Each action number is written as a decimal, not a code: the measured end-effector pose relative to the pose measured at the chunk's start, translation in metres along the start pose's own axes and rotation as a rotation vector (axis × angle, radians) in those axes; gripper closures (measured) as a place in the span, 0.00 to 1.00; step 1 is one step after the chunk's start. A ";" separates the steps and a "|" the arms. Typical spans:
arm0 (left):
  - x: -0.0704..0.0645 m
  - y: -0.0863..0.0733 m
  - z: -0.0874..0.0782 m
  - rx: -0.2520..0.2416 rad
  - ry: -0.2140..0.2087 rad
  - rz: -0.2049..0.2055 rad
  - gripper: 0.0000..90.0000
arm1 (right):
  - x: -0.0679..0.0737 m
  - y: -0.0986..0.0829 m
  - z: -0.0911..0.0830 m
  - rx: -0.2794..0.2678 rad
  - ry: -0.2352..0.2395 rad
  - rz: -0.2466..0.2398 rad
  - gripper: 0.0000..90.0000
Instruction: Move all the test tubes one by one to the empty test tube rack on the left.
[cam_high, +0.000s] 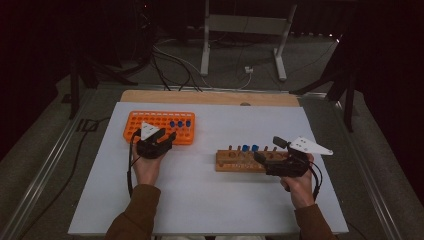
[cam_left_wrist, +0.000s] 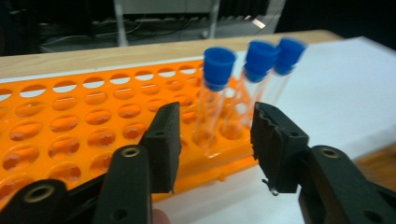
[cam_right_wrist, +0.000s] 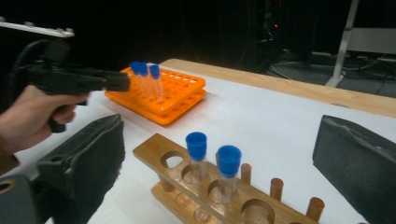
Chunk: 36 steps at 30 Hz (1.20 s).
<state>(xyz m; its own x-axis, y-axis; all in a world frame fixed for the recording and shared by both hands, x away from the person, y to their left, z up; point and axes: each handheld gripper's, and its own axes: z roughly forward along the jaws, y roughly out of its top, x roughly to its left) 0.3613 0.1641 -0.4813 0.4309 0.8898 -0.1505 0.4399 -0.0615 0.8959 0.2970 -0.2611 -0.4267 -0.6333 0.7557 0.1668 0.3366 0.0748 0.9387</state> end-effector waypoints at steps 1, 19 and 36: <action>0.000 0.000 -0.003 -0.005 -0.011 -0.008 0.55 | -0.001 0.000 0.000 0.004 -0.003 0.003 0.06; -0.028 0.006 -0.056 -0.061 -0.060 0.031 0.01 | -0.014 -0.013 0.019 0.101 -0.004 -0.042 0.58; -0.034 0.007 -0.066 -0.106 -0.073 0.025 0.01 | -0.010 -0.027 0.042 0.184 0.005 -0.085 0.85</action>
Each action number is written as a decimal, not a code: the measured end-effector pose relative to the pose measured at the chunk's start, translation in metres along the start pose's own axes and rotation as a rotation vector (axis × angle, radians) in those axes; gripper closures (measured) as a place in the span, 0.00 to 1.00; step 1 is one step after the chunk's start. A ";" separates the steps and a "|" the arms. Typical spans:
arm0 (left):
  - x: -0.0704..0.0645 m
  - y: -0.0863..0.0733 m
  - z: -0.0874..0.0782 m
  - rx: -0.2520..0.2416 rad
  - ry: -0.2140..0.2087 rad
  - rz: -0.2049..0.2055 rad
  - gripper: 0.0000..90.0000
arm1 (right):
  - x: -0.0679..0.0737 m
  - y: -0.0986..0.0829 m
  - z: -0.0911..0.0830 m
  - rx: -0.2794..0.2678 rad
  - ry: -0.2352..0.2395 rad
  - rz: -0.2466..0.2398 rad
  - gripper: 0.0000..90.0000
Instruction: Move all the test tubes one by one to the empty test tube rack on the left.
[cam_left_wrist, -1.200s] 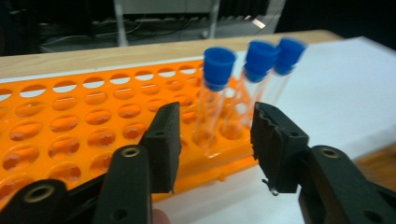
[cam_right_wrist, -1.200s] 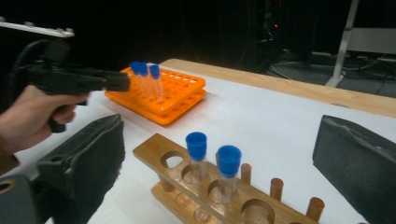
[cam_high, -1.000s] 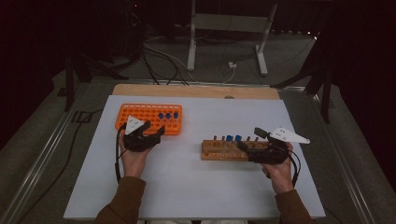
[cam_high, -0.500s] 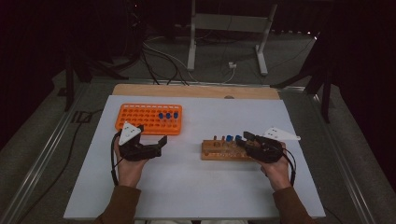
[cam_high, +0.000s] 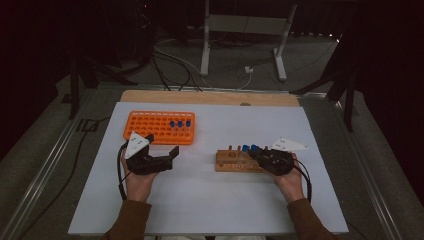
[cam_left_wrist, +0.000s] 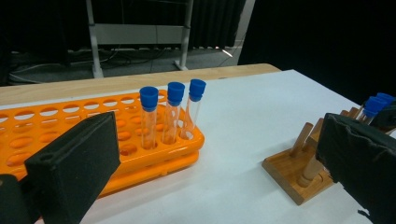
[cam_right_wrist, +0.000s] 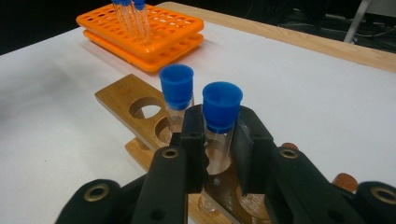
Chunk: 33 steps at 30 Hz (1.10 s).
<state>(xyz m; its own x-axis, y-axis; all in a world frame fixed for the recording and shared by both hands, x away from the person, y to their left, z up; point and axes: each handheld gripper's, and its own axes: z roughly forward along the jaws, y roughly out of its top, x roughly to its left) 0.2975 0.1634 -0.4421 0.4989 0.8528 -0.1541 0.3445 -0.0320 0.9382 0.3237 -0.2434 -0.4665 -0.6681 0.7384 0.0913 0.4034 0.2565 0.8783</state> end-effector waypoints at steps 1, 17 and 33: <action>0.000 0.000 0.000 0.000 -0.001 0.001 0.01 | 0.000 0.000 0.000 -0.001 -0.001 0.001 0.85; -0.008 -0.003 0.005 0.015 -0.026 0.029 0.01 | -0.003 0.006 -0.013 -0.059 0.001 0.025 0.86; -0.016 -0.009 0.014 0.048 -0.042 0.052 0.01 | 0.000 0.024 -0.037 -0.131 -0.008 0.028 0.86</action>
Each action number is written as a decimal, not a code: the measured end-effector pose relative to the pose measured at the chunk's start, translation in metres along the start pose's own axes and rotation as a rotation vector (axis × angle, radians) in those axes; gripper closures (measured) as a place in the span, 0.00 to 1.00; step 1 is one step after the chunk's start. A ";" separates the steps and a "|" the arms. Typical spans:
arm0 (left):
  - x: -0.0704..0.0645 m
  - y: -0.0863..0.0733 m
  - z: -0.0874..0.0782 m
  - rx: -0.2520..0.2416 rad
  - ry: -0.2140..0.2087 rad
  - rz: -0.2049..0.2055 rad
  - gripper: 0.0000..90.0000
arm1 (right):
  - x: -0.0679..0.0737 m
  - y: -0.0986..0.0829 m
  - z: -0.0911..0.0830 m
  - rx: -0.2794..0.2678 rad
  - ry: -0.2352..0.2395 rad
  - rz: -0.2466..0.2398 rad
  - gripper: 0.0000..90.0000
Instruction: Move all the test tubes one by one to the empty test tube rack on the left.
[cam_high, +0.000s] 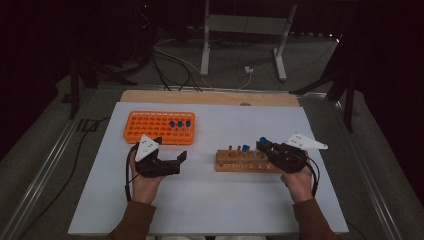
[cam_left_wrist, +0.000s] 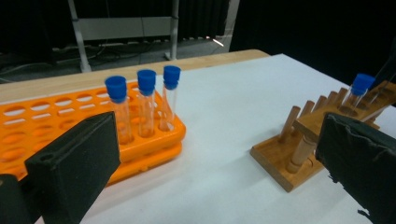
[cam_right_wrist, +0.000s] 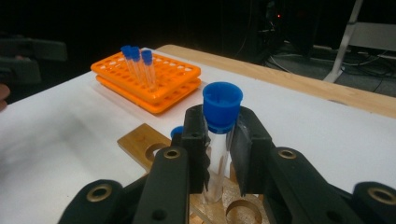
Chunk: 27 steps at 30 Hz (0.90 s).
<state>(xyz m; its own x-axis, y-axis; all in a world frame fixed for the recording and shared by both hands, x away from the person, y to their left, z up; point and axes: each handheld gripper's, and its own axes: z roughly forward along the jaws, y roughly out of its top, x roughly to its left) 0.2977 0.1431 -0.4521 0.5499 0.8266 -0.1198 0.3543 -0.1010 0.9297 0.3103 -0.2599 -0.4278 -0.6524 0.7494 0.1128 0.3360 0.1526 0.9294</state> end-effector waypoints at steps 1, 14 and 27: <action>-0.001 -0.001 0.001 0.004 -0.001 0.000 0.01 | 0.000 0.001 -0.001 -0.004 -0.001 0.002 0.86; -0.034 0.009 0.014 0.010 -0.083 0.057 0.02 | 0.008 0.016 -0.013 -0.035 0.025 -0.001 0.86; -0.081 0.023 0.043 0.030 -0.216 0.135 0.11 | 0.035 0.018 0.001 0.015 0.109 -0.040 0.85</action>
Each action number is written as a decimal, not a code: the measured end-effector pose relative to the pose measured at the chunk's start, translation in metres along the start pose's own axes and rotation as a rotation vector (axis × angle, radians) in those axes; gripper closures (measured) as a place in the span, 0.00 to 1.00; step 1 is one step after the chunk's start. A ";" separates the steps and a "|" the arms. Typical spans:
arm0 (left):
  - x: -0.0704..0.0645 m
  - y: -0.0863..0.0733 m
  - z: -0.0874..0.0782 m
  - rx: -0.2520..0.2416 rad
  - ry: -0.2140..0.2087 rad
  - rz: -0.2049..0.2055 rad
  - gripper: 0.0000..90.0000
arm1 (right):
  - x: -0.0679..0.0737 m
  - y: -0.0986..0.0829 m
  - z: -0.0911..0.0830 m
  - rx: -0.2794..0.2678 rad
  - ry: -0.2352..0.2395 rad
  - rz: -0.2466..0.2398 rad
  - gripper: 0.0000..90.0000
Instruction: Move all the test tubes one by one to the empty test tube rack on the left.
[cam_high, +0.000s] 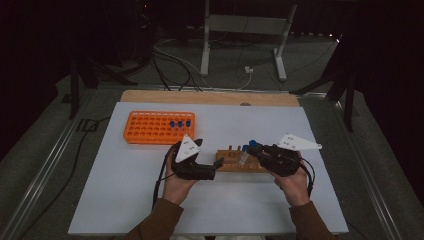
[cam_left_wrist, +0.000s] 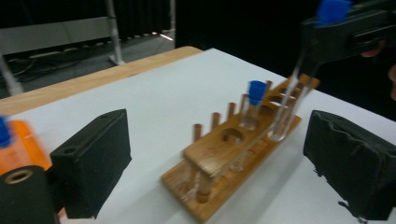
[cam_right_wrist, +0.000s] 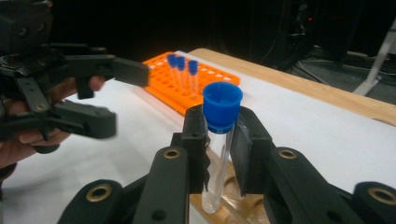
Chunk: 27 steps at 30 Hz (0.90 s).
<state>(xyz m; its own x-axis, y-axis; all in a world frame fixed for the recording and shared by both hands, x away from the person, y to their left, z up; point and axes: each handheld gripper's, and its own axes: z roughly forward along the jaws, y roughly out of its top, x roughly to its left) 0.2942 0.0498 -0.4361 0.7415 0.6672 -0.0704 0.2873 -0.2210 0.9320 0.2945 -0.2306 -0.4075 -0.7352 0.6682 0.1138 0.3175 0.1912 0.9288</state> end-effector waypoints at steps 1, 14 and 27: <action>-0.003 0.000 0.002 0.005 -0.015 0.011 0.13 | 0.002 0.000 0.002 0.003 0.005 -0.003 0.85; -0.032 0.008 0.026 0.021 -0.079 0.129 0.53 | 0.014 0.000 0.009 0.017 0.044 -0.014 0.85; -0.032 0.008 0.031 0.006 -0.148 0.119 0.81 | 0.017 0.000 0.011 0.020 0.057 -0.023 0.85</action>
<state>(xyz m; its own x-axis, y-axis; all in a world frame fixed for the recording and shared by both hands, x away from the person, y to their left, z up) 0.2909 0.0049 -0.4376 0.8515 0.5243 -0.0119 0.1958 -0.2969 0.9346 0.2886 -0.2108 -0.4099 -0.7755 0.6212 0.1130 0.3118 0.2211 0.9241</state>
